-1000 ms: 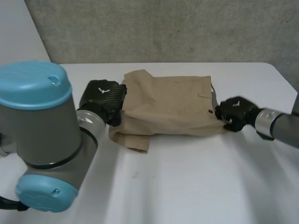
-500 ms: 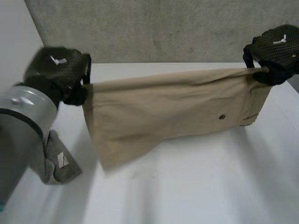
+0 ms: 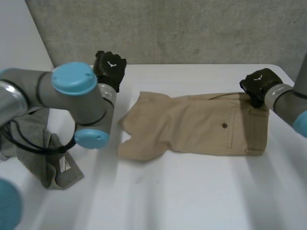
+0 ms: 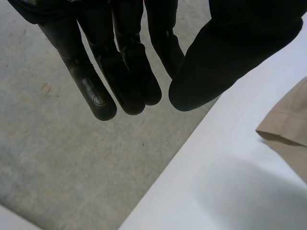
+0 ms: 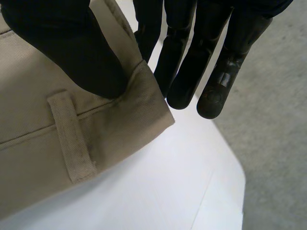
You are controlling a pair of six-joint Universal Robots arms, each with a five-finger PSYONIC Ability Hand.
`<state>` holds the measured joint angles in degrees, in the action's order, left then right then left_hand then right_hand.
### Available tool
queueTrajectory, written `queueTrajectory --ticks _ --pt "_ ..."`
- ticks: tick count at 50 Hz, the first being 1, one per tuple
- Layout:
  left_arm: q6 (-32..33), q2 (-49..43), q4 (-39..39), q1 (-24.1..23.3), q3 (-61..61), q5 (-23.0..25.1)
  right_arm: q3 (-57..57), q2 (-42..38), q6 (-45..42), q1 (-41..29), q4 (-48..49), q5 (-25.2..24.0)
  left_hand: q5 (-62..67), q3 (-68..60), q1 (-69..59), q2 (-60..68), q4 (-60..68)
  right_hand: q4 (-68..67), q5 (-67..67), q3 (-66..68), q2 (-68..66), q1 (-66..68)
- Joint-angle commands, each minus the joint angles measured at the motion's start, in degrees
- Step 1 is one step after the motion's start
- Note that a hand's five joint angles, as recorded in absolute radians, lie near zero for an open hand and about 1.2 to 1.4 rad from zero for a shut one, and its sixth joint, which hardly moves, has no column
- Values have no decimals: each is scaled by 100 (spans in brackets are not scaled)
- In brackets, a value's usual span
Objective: Fold the laundry.
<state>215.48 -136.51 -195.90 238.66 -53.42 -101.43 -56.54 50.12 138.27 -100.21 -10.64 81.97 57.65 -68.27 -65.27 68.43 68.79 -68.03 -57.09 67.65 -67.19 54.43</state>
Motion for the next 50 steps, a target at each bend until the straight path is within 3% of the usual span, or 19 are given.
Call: queueTrajectory --ticks 1,8,9,11,15,18,21,27,30,39,50 --pt "222 -1095 -142 41 1016 98 248 -581 113 -165 888 -14 1235 -1173 -1473 1157 1121 -1197 -1291 1235 -1281 2557" --pt "241 -1343 -256 58 1167 115 468 -969 113 -227 889 -23 1235 -1173 -1473 1157 1121 -1197 -1291 1235 -1281 2557" --pt "214 -1334 -291 58 1158 106 451 -969 113 -236 854 -14 -628 690 390 -706 -742 -1197 -1291 1235 -1281 2557" --pt "162 -1299 -283 49 1132 89 381 -917 122 -279 836 -23 -2756 2819 2518 -2835 -2871 -1197 -1291 1235 -1281 2557" --pt "-294 -1177 -204 32 1044 115 -40 -505 165 -376 897 -128 -4159 4222 3921 -4238 -4273 -1197 -1291 1235 -1281 2557" --pt "-795 -913 -54 49 904 273 -550 75 201 -350 1003 -470 -5591 5653 5353 -5669 -5705 -1197 -1291 1235 -1281 2557" --pt "-1226 -640 121 128 824 808 -1069 717 245 -332 1117 -1041 -5575 5638 5337 -5654 -5689 -1197 -1291 1235 -1281 2557" --pt "-1885 -561 665 208 842 2134 -2026 1823 280 -306 1152 -1709 -5357 5419 5119 -5435 -5471 -1197 -1291 1235 -1281 2557" --pt "-1983 -605 851 208 851 2487 -2422 2412 271 -262 1152 -1955 -5323 5385 5085 -5401 -5437 -1197 -1291 1235 -1281 2557" --pt "-1983 -921 922 208 912 2716 -3477 3793 280 273 1389 -2809 -5206 5268 4968 -5284 -5320 -1197 -1291 1235 -1281 2557" --pt "-1983 -1264 974 181 1097 2963 -3891 4418 297 476 1556 -3082 -4432 4494 4194 -4510 -4546 -1197 -1291 1235 -1281 2557"
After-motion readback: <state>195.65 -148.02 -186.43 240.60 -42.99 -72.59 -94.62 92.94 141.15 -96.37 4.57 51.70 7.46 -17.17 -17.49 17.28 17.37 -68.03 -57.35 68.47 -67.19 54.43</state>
